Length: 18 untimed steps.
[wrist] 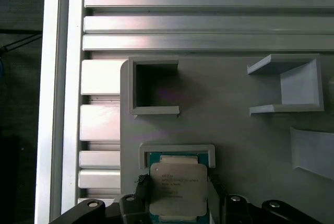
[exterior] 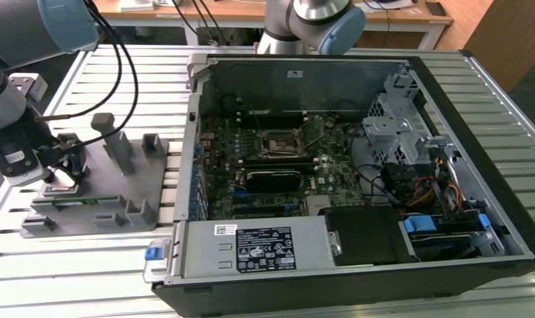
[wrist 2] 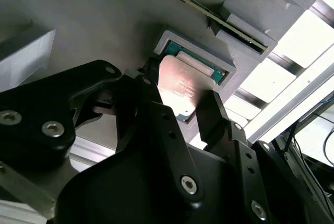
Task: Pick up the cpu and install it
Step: 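Pick up the cpu and move it towards the insertion slot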
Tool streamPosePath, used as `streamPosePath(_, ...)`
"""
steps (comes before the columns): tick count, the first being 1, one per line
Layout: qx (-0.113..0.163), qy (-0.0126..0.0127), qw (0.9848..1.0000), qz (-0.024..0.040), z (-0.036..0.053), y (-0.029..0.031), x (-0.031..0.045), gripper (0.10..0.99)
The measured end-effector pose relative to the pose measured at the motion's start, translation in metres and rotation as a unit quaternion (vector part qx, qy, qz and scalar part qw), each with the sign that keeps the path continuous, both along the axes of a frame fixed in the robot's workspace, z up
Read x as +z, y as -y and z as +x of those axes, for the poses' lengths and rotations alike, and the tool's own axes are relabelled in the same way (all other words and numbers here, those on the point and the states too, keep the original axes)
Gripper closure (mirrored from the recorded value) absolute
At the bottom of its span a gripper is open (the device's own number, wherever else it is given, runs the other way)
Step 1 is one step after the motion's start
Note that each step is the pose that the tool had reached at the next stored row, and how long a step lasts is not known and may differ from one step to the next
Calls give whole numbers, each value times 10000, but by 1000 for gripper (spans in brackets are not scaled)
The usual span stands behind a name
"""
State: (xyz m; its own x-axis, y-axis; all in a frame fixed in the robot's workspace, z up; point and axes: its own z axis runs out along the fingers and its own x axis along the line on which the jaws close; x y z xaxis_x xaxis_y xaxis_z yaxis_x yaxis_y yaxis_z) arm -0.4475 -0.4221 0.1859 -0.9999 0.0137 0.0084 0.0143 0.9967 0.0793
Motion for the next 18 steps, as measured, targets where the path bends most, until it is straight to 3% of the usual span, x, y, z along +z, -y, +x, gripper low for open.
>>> streamPosePath(2, 0, 1, 10000, 0, 0, 0, -1, 545)
streamPosePath(3, 0, 1, 10000, 0, 0, 0, -1, 486)
streamPosePath(10, 0, 3, 10000, 0, -10, -1, 0, 486)
streamPosePath(12, 0, 2, 10000, 0, -11, 0, 4, 498)
streamPosePath(13, 0, 2, 10000, 0, -11, 0, 8, 561)
streamPosePath(18, 0, 2, 10000, 0, -11, 0, 43, 561)
